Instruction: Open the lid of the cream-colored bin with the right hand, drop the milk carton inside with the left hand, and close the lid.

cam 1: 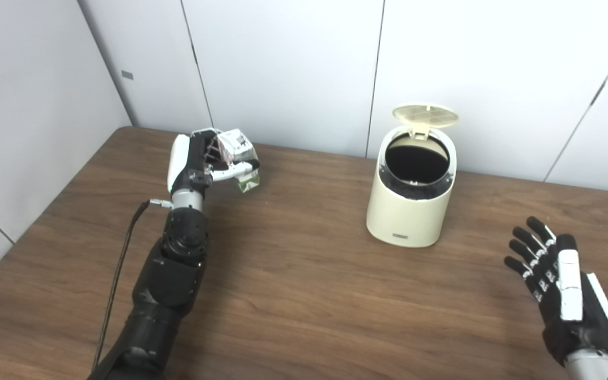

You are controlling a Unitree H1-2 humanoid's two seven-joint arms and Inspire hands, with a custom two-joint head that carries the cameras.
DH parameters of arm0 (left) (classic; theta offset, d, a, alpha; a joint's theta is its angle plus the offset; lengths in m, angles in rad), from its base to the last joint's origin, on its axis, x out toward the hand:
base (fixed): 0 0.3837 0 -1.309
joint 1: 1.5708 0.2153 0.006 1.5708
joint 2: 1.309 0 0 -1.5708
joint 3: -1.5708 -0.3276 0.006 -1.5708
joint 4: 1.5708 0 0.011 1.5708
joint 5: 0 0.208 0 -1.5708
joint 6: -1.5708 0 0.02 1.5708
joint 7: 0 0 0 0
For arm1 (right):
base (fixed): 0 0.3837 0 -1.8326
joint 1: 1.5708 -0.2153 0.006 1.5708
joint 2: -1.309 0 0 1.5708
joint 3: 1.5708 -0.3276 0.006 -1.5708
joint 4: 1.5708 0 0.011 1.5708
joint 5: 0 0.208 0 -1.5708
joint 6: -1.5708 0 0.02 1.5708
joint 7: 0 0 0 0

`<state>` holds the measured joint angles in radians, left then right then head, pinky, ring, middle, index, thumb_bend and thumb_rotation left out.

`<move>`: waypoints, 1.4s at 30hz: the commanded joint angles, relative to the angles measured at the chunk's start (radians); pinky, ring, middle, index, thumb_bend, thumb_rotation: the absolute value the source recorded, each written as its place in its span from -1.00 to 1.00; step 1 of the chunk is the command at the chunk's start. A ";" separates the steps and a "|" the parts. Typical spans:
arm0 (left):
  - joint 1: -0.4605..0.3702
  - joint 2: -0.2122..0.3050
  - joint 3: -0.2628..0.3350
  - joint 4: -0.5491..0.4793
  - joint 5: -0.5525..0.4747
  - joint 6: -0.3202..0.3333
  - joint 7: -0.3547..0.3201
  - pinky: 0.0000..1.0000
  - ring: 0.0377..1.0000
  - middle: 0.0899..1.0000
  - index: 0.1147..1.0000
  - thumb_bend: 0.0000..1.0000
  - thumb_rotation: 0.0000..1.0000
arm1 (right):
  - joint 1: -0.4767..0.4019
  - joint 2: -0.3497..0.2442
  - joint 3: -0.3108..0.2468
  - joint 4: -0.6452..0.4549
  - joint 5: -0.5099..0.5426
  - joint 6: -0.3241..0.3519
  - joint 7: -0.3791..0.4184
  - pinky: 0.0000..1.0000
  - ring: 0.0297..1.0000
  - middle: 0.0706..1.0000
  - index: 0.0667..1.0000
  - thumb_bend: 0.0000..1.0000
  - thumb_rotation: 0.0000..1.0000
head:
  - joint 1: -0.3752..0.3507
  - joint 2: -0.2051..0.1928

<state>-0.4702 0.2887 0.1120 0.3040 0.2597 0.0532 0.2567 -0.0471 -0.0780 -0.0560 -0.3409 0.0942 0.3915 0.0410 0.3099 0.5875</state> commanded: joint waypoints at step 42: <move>-0.101 -0.174 -0.231 -0.322 0.200 -0.259 -0.082 -0.30 -0.17 -0.11 -0.14 -0.05 -1.00 | 0.001 0.070 0.101 0.043 -0.129 -0.134 -0.022 0.66 0.76 0.75 0.81 0.09 1.00 | -0.319 -0.066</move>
<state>-0.5048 0.1199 -0.1174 -0.0086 0.4386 -0.1342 0.1279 -0.0226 -0.0169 0.0412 -0.2794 -0.0255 0.3056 0.0273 -0.0046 0.5231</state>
